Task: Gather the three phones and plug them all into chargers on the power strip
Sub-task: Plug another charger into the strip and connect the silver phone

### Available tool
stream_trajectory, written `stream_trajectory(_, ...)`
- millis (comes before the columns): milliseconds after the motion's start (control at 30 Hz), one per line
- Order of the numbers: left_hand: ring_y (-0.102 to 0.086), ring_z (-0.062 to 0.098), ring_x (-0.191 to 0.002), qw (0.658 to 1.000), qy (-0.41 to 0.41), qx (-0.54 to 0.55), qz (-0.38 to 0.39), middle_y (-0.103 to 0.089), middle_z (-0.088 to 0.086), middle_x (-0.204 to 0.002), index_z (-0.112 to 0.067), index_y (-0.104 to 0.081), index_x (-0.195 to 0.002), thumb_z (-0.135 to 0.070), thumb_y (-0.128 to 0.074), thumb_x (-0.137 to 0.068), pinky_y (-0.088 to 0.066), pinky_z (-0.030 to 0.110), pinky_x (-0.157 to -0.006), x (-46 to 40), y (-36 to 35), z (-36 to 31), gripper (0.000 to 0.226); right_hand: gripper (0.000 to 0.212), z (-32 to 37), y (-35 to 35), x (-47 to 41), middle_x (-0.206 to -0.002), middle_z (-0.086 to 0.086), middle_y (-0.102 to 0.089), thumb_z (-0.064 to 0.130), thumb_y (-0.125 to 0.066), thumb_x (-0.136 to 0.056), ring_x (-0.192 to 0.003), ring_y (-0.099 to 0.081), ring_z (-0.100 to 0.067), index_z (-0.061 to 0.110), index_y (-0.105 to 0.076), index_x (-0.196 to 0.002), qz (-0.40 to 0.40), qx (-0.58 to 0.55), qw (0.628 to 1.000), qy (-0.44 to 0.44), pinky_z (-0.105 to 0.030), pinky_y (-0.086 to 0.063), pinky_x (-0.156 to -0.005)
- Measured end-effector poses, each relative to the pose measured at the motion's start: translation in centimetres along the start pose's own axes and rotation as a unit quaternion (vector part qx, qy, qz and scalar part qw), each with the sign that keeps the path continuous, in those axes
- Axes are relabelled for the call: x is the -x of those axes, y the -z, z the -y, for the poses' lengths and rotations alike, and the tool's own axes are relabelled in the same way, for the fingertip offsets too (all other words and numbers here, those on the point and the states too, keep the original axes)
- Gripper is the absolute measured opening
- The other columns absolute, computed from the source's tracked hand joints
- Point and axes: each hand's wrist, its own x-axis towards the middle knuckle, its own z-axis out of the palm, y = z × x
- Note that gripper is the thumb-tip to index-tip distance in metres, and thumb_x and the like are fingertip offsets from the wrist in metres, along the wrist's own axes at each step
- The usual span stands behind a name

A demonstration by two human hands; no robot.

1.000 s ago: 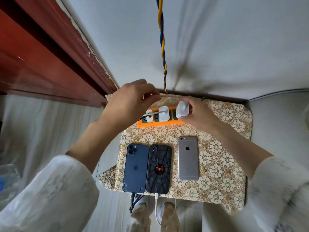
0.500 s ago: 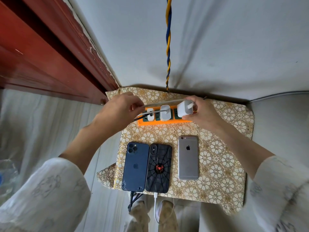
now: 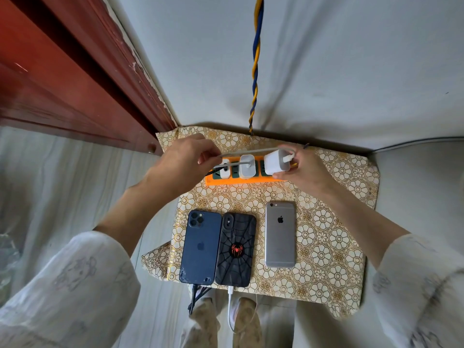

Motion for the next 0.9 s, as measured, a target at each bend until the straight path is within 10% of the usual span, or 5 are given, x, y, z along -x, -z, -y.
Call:
stream_trajectory(533,-0.055,0.015,-0.075,1.000,-0.007,0.008,0.001,-0.053,-0.002,-0.085,-0.010,-0.067,-0.094,-0.018,-0.059,-0.085,-0.051,0.037,-0.080,-0.6,-0.4,-0.8,0.014,0.068,-1.0,0.6,-0.4,-0.126,-0.008,-0.057,0.001,-0.076,-0.066,-0.110,-0.057,-0.022,0.021,-0.051,-0.125,0.038,-0.110,0.991,-0.059,-0.032,-0.051,-0.087)
stream_trajectory(900,-0.056,0.018,-0.077,1.000,0.007,0.005,-0.027,-0.060,0.005,-0.088,-0.009,-0.067,-0.095,-0.017,-0.058,-0.086,-0.048,0.035,-0.076,-0.1,-0.2,0.7,0.014,0.062,0.9,0.0,-0.2,-0.121,-0.004,-0.053,0.018,-0.080,-0.065,-0.099,-0.049,-0.012,0.016,-0.055,-0.121,0.008,0.100,0.994,0.048,-0.019,-0.037,-0.084)
